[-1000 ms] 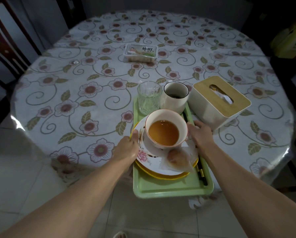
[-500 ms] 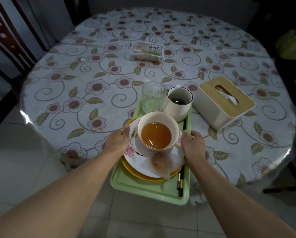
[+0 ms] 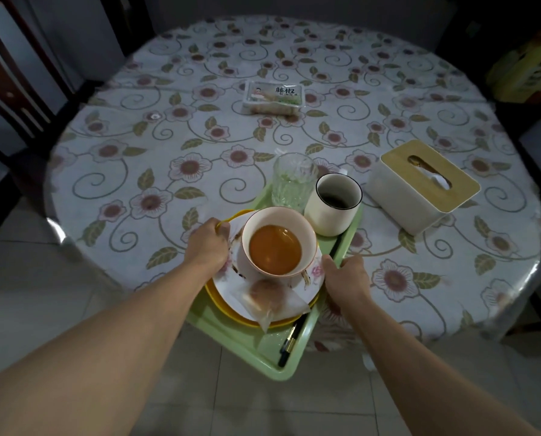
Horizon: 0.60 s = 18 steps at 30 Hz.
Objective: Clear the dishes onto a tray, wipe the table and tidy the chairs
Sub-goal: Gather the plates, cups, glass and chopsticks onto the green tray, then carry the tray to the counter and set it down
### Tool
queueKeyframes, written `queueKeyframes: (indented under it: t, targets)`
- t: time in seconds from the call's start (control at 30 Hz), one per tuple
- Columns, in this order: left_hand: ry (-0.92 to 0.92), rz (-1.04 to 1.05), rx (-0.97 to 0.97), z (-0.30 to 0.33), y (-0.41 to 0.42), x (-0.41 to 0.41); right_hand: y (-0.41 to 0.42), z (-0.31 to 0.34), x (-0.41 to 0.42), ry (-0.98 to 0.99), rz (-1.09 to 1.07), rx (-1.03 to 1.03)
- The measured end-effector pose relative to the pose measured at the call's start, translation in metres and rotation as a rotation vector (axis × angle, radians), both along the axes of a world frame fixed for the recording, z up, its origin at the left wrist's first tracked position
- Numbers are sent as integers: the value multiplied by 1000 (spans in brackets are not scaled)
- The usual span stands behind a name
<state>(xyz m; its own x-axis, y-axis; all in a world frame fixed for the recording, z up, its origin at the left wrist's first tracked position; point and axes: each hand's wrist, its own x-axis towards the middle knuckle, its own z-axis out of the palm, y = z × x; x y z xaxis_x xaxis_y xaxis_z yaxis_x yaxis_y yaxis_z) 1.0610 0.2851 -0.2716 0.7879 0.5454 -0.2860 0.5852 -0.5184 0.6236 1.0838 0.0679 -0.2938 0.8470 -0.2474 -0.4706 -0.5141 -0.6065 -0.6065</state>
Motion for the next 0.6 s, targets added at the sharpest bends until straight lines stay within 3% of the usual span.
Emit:
queueKeyframes:
  t: [0.13,0.27,0.6]
  targets:
    - [31,-16,9,3,0,0,0,-1,5,35,27,-34]
    - [90,1,10,3,2,-1,-12,13,13,44,192,-129]
    - [141,403,49,11,-8,-38,-37,45,87,-177,291,-122]
